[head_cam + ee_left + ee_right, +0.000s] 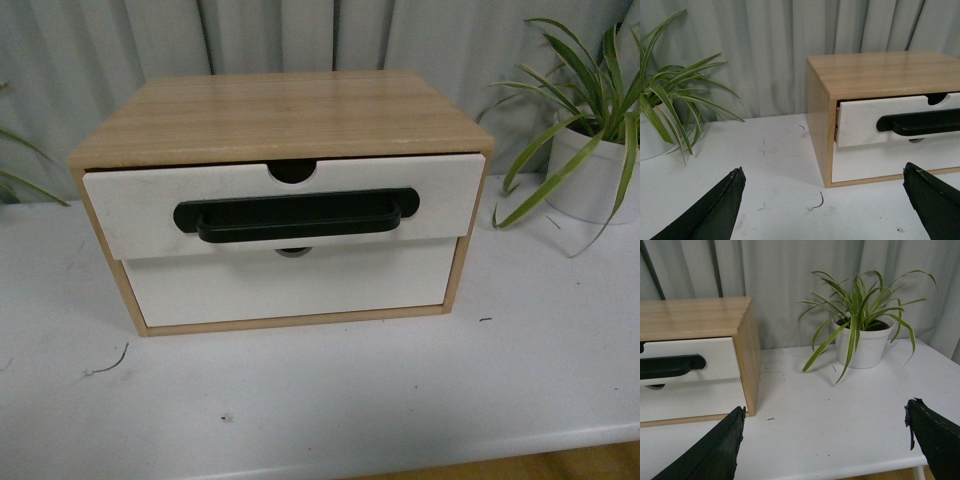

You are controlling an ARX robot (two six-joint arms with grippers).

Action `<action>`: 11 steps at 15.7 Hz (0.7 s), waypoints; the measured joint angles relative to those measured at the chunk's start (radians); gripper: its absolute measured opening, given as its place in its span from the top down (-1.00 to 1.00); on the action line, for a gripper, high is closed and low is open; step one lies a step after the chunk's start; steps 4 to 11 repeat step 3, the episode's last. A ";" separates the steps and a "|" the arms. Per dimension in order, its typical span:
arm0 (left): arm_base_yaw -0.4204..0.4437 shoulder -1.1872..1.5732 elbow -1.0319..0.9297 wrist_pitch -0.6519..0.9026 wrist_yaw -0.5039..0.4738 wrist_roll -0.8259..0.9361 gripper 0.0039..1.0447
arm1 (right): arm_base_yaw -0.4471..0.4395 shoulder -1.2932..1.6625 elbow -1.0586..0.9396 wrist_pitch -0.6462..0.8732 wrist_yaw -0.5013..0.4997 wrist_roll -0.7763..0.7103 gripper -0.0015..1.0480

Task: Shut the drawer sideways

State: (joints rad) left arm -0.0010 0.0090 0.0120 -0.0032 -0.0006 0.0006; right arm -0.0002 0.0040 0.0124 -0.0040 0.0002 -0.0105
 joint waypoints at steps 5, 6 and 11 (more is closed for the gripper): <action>0.000 0.000 0.000 0.000 0.000 0.000 -0.88 | 0.000 0.000 0.000 0.000 0.000 0.000 -0.88; 0.000 0.000 0.000 0.000 0.000 0.000 -0.88 | 0.000 0.000 0.000 0.000 0.000 0.000 -0.88; 0.000 0.000 0.000 0.000 0.000 0.000 -0.88 | 0.000 0.000 0.000 0.000 0.000 0.000 -0.88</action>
